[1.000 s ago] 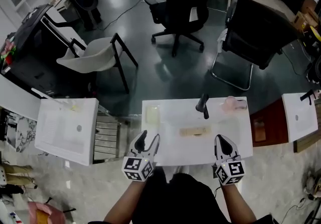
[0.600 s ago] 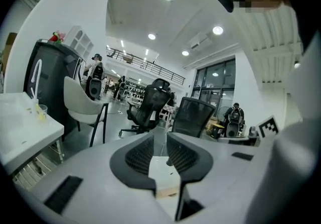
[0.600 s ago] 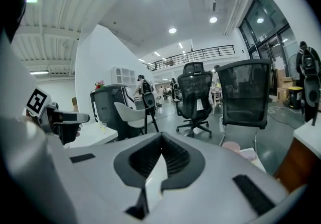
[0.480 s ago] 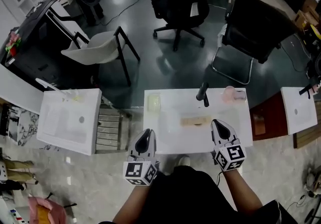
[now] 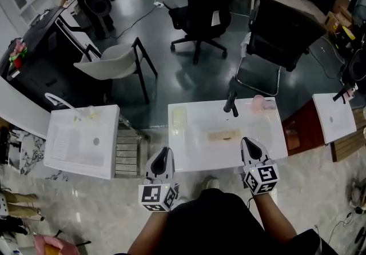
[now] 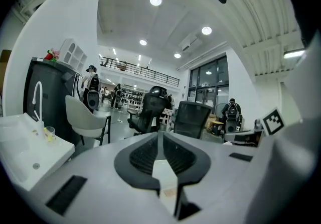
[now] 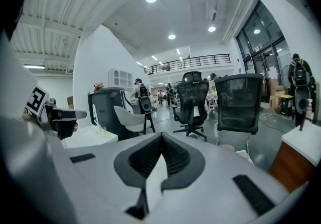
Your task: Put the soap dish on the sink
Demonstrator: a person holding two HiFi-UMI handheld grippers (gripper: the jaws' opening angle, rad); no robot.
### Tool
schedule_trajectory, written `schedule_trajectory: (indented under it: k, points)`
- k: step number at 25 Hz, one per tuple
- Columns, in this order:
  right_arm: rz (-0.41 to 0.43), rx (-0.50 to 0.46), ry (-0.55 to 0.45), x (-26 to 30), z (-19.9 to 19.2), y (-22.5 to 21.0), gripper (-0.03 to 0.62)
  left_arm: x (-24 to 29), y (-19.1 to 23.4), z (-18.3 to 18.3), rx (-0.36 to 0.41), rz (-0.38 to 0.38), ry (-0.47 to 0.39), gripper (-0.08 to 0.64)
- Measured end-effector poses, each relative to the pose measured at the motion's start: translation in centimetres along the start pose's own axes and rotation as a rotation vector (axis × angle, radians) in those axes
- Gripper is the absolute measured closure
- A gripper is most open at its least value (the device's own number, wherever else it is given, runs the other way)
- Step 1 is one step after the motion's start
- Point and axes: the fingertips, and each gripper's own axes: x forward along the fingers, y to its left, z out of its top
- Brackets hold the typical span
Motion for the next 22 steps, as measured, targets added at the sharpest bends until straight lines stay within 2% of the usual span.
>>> schedule_trajectory:
  k: [3,11,22]
  points:
    - [0.002,-0.001,-0.008,-1.3,0.2,1.2,0.595,-1.4,0.2,0.2,0.014,-0.001,-0.004,0.525]
    - [-0.038,-0.075,-0.019,-4.2,0.9,2.5,0.595,-3.6,0.2,-0.5,-0.012,-0.017,0.005,0.525]
    - [-0.063,-0.074,-0.009,-6.6,0.2,4.9,0.595,-6.8,0.6,-1.9,-0.040,-0.060,0.030,0.535]
